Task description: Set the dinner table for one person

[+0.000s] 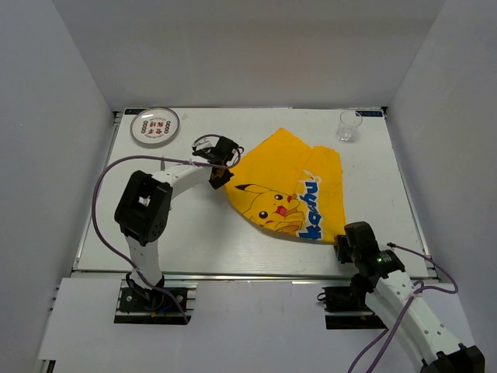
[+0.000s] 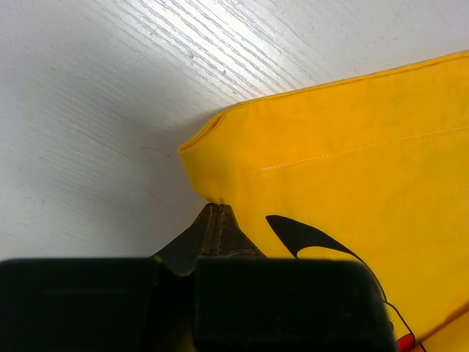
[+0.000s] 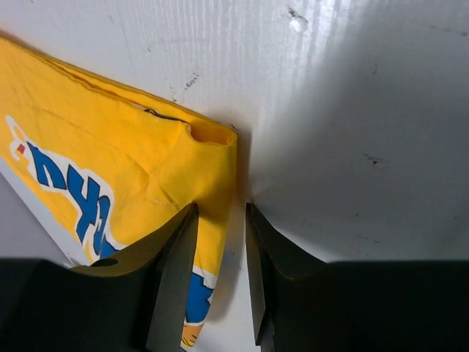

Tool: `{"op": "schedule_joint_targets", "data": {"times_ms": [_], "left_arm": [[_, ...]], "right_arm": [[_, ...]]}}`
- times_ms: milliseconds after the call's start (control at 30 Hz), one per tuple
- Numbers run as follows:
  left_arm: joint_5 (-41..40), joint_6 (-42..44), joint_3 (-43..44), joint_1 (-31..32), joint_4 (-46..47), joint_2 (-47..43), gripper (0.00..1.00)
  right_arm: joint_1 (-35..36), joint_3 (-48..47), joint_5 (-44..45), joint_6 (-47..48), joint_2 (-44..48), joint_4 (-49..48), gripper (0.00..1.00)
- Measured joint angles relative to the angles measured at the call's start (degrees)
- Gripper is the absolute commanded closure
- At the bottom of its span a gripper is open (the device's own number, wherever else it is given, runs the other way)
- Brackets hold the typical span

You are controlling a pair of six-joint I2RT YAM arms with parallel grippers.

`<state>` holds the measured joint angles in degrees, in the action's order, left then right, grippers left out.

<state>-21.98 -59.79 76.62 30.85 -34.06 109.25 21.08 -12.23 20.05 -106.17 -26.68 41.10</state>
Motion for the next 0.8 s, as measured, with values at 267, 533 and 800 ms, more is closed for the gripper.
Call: {"op": "schedule_joint_targets", "data": {"times_ms": [267, 533, 800], "left_arm": [[0.4, 0.0, 0.0, 0.0, 0.0, -0.5, 1.0], [0.5, 0.0, 0.0, 0.0, -0.1, -1.7, 1.0], [0.2, 1.2, 3.5, 0.0, -3.5, -6.3, 1.0]], "right_arm": [[0.0, 0.7, 0.9, -1.1, -4.8, -6.9, 0.75], [0.0, 1.5, 1.5, -1.2, -5.8, -8.3, 1.0], [0.0, -7.3, 6.1, 7.6, -3.0, -4.3, 1.0]]}}
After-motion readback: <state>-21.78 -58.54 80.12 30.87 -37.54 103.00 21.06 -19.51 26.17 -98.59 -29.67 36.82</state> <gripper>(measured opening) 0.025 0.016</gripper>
